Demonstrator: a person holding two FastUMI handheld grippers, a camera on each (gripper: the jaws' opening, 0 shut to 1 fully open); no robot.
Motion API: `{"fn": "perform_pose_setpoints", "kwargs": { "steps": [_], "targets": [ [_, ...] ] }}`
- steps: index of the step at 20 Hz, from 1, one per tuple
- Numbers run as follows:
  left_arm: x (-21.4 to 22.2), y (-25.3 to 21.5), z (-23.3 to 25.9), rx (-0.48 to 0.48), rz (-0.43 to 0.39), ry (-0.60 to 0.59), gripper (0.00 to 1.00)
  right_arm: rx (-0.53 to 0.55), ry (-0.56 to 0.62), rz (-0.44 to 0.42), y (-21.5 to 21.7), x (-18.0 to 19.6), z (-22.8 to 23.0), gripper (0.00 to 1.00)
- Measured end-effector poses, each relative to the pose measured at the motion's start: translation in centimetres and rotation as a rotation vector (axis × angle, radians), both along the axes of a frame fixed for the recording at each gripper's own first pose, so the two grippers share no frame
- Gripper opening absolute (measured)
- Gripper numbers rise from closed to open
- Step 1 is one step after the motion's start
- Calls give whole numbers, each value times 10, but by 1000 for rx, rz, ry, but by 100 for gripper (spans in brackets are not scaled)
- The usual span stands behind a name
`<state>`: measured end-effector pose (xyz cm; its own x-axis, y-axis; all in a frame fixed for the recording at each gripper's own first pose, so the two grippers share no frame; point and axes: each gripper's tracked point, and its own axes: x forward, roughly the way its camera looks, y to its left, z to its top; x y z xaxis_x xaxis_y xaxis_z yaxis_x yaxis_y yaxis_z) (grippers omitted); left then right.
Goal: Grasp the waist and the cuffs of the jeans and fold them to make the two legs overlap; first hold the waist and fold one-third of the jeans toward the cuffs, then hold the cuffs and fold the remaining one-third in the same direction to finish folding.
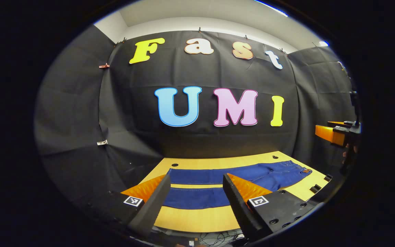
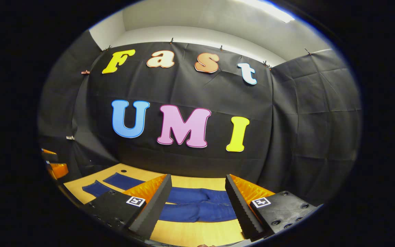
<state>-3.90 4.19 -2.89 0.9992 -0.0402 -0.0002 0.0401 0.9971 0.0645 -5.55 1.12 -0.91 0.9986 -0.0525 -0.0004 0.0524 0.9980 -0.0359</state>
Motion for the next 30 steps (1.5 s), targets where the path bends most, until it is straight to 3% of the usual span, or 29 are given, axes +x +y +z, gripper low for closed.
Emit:
{"fn": "perform_pose_setpoints", "kwargs": {
  "steps": [5,8,12,17,20,24,27,28,30],
  "targets": [
    [29,43,-11,172,44,40,99,-49,12,-27,-24,19,-5,96],
    [49,60,-39,242,27,110,98,-79,26,-44,-37,38,-10,94],
    [77,92,-93,467,29,230,98,-154,64,-51,-54,67,-26,96],
    [118,127,-184,763,-83,445,98,-280,110,-5,-67,97,-56,96],
    [142,151,-228,947,-163,547,98,-316,198,1,-84,110,-90,96],
    [170,179,-266,1116,-239,657,98,-310,287,-54,-112,121,-122,96],
    [190,190,-284,1178,-286,712,98,-347,328,-88,-133,126,-140,96],
    [194,190,-287,1197,-302,720,98,-386,336,-90,-140,128,-146,96],
    [207,190,-287,1244,-326,725,94,-580,329,-120,-169,132,-149,97]
  ]
}}
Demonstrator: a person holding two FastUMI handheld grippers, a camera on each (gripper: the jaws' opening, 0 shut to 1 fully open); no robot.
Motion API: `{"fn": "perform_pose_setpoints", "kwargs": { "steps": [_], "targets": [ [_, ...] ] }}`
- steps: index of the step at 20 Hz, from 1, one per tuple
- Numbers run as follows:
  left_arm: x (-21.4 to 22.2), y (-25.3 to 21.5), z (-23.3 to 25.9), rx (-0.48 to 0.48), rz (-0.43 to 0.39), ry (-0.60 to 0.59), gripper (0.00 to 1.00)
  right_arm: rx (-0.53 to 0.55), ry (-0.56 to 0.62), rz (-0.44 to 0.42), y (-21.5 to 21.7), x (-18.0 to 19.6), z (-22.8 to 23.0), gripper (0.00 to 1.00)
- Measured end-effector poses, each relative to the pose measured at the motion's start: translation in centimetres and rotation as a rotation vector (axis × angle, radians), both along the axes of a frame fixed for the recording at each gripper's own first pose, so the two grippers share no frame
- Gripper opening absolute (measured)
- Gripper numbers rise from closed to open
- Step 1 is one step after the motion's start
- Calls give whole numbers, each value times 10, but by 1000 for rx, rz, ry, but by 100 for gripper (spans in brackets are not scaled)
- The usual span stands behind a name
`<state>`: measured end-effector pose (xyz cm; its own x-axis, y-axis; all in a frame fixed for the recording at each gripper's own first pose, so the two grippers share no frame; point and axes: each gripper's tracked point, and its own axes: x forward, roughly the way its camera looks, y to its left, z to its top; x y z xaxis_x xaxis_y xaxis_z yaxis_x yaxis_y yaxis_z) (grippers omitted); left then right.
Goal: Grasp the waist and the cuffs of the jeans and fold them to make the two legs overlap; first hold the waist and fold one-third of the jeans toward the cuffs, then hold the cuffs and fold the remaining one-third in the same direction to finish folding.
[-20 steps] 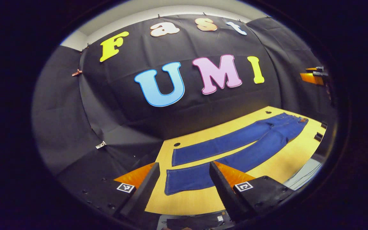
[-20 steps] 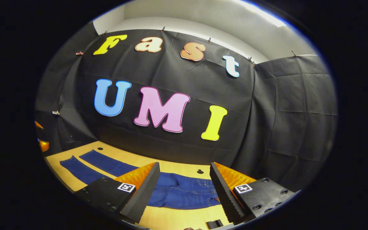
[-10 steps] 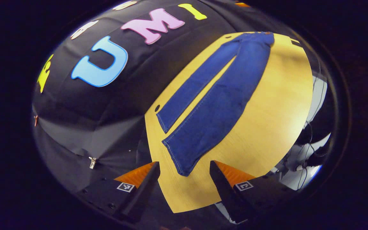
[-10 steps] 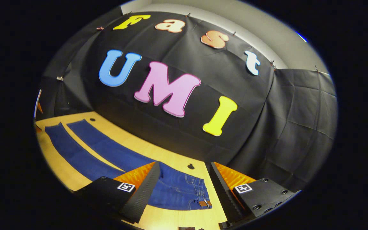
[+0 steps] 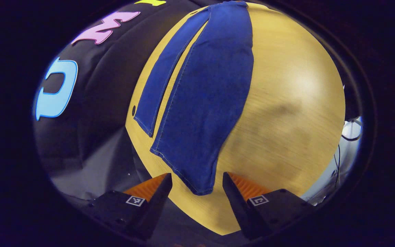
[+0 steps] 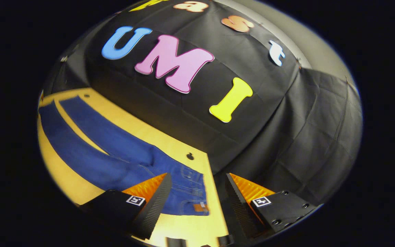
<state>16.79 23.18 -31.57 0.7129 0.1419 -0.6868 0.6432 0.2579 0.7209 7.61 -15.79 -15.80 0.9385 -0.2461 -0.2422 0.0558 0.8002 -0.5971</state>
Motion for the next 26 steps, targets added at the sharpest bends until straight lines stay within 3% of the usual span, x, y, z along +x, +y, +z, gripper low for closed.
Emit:
{"fn": "perform_pose_setpoints", "kwargs": {
  "steps": [3,5,9,10,12,14,18,21,26],
  "targets": [
    [14,-3,-3,2,-30,38,92,-176,39,90,-15,3,-20,96],
    [16,-6,-5,10,-41,57,83,-234,82,144,-20,0,-36,96],
    [20,-11,-18,22,-42,79,49,-211,159,145,-36,-4,-66,96],
    [19,-11,-19,12,-35,91,33,-217,177,138,-43,-8,-73,96],
    [20,-12,-20,-5,-18,96,12,-257,228,153,-59,-13,-85,96],
    [22,-13,-20,-19,-8,93,6,-349,289,212,-77,-12,-100,96],
    [19,-15,-21,-43,26,127,6,-532,462,380,-108,-10,-147,96],
    [17,-16,-20,-7,13,141,6,-582,604,443,-125,-8,-193,96],
    [20,-14,-20,-24,75,106,6,-652,683,535,-117,9,-238,96]
  ]
}}
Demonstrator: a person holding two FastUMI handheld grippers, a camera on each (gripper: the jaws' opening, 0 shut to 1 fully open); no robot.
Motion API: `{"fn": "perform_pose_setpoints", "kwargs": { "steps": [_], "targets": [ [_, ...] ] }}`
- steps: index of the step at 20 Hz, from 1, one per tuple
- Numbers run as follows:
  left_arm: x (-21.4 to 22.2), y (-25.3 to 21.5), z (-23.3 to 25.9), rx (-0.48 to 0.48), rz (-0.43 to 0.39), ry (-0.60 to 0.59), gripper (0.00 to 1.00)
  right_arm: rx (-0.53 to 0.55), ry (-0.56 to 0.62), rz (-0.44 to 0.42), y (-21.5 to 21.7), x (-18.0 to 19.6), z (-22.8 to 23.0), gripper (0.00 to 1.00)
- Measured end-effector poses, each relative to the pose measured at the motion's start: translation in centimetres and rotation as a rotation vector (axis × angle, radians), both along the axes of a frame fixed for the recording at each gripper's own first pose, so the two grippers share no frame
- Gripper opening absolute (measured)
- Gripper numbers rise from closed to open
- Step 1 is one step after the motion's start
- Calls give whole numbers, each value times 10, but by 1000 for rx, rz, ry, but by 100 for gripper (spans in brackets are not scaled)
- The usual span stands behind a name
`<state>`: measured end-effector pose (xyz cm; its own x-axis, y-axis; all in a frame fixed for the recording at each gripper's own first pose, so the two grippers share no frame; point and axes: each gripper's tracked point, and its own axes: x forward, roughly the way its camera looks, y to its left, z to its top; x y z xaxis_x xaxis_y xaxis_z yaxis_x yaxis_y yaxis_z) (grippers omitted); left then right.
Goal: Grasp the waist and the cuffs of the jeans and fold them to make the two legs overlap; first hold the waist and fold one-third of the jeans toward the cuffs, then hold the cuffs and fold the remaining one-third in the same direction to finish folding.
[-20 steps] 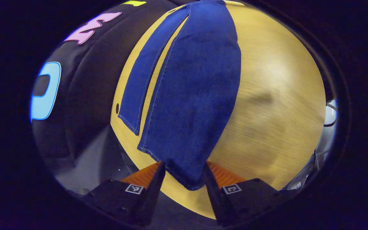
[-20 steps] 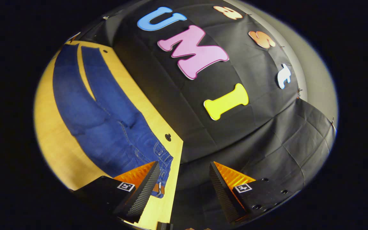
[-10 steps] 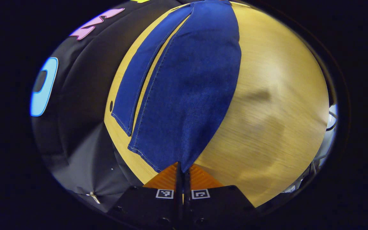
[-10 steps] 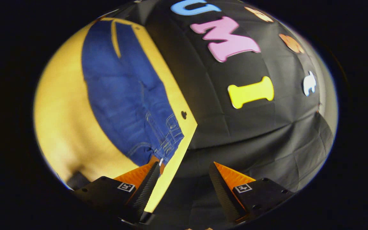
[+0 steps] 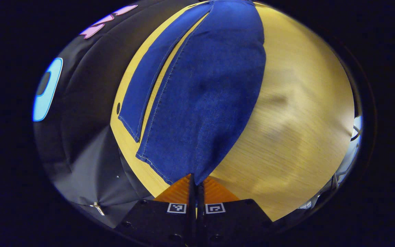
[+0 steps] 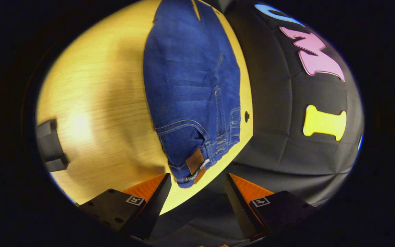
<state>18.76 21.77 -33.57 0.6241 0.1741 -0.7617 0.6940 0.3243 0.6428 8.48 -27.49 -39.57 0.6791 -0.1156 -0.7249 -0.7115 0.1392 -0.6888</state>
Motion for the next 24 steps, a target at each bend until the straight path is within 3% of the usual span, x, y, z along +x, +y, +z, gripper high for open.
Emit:
{"fn": "perform_pose_setpoints", "kwargs": {
  "steps": [5,6,9,13,16,18,21,22,24],
  "targets": [
    [2,-1,0,2,22,-22,6,20,3,-8,1,24,-13,89],
    [2,0,1,-2,31,-30,6,23,32,-12,0,20,-22,83],
    [3,-1,0,5,43,-55,6,-18,54,24,7,11,-24,33],
    [3,-1,0,3,74,-78,6,73,80,-104,7,18,-25,8],
    [2,-4,0,-26,124,-60,6,55,79,-96,8,18,-16,8],
    [2,-4,-1,-91,174,-7,6,64,59,-140,5,23,0,8],
    [4,-9,7,-184,233,63,3,159,7,-245,8,37,33,8],
    [4,-14,12,-225,238,77,6,185,-16,-268,9,46,46,4],
    [6,-31,31,-332,242,122,6,236,-52,-304,17,65,75,8]
  ]
}}
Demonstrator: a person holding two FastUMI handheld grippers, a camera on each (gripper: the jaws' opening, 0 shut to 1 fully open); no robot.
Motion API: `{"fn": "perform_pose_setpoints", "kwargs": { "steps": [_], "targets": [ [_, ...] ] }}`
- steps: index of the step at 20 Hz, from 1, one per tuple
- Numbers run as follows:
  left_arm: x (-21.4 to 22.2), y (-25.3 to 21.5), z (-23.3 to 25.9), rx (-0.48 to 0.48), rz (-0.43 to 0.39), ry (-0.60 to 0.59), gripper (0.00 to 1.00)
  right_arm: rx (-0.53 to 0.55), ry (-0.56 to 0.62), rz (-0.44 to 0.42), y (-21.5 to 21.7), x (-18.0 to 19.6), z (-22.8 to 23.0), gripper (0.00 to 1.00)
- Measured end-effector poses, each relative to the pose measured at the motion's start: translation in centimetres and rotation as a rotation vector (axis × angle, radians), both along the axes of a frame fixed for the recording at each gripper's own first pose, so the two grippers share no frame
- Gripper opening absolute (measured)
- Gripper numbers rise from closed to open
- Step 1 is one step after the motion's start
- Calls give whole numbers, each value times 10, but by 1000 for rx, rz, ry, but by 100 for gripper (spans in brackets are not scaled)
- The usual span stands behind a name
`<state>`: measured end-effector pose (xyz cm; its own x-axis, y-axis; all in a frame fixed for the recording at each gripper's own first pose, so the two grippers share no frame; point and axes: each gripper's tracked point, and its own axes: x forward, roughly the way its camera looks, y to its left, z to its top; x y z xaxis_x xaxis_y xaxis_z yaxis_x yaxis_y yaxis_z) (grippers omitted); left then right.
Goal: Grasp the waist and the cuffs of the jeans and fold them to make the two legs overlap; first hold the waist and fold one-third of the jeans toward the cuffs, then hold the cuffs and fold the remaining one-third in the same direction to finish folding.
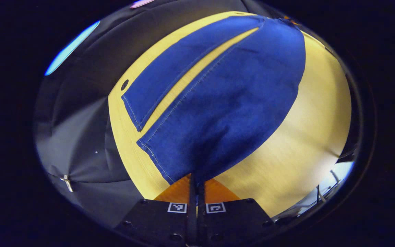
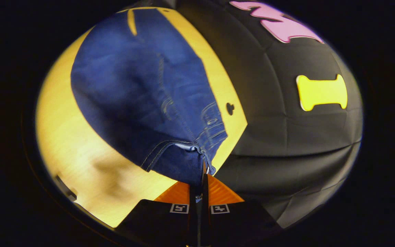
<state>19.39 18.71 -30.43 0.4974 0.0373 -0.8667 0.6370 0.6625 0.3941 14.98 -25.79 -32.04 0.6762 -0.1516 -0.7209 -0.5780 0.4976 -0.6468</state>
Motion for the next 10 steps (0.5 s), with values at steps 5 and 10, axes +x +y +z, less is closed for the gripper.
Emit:
{"fn": "perform_pose_setpoints", "kwargs": {
  "steps": [5,10],
  "targets": [
    [26,-28,69,-230,-22,91,6,213,-74,-196,27,58,70,8],
    [117,-20,117,-360,101,7,6,453,-148,-450,66,141,136,8]
  ]
}}
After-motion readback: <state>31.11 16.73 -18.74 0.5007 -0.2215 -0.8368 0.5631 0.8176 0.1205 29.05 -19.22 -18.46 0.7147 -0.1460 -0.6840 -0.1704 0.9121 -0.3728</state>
